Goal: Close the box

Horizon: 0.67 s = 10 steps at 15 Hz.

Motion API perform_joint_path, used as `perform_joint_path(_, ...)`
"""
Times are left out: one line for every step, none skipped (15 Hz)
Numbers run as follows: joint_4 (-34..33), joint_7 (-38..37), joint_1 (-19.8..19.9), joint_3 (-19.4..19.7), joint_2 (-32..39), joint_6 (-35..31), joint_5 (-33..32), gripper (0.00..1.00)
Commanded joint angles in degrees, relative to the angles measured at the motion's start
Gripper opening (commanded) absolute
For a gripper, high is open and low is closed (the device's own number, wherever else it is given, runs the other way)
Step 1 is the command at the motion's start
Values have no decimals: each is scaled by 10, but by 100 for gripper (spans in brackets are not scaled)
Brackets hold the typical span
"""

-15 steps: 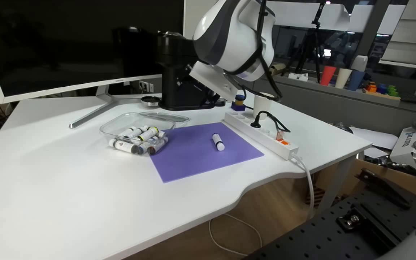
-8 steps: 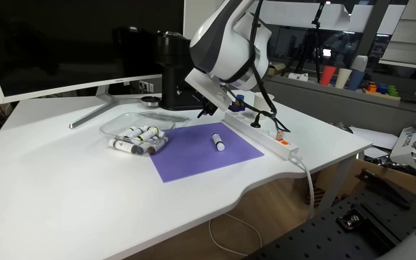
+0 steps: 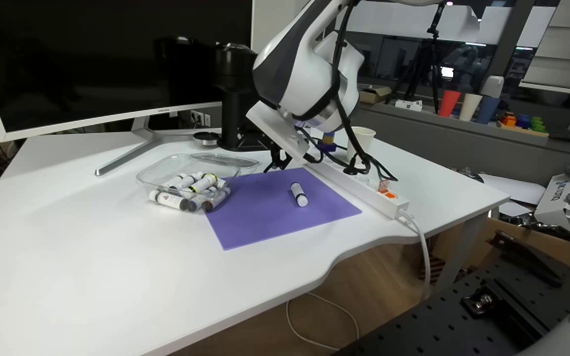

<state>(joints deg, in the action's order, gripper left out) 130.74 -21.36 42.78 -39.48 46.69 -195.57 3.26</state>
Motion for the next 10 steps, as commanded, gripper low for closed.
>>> perform_joint_path(-28, -12, 1, -9, 15, 28, 19, 100)
perform_joint_path(-34, -11, 1, -10, 19, 33, 23, 100)
perform_joint_path(-40, -9, 1, -9, 24, 39, 28, 100)
perform_joint_path(-46, -6, 2, -10, 29, 43, 31, 100)
perform_joint_path(-52, -2, 4, -11, 34, 46, 33, 100)
perform_joint_path(-58, 2, 6, -12, 40, 48, 35, 100)
perform_joint_path(-64, 9, 6, -12, 46, 47, 31, 100)
perform_joint_path(-70, 15, 9, -15, 54, 49, 26, 100)
perform_joint_path(-76, 20, 10, -16, 60, 51, 24, 100)
perform_joint_path(-83, 25, 12, -19, 66, 57, 23, 100)
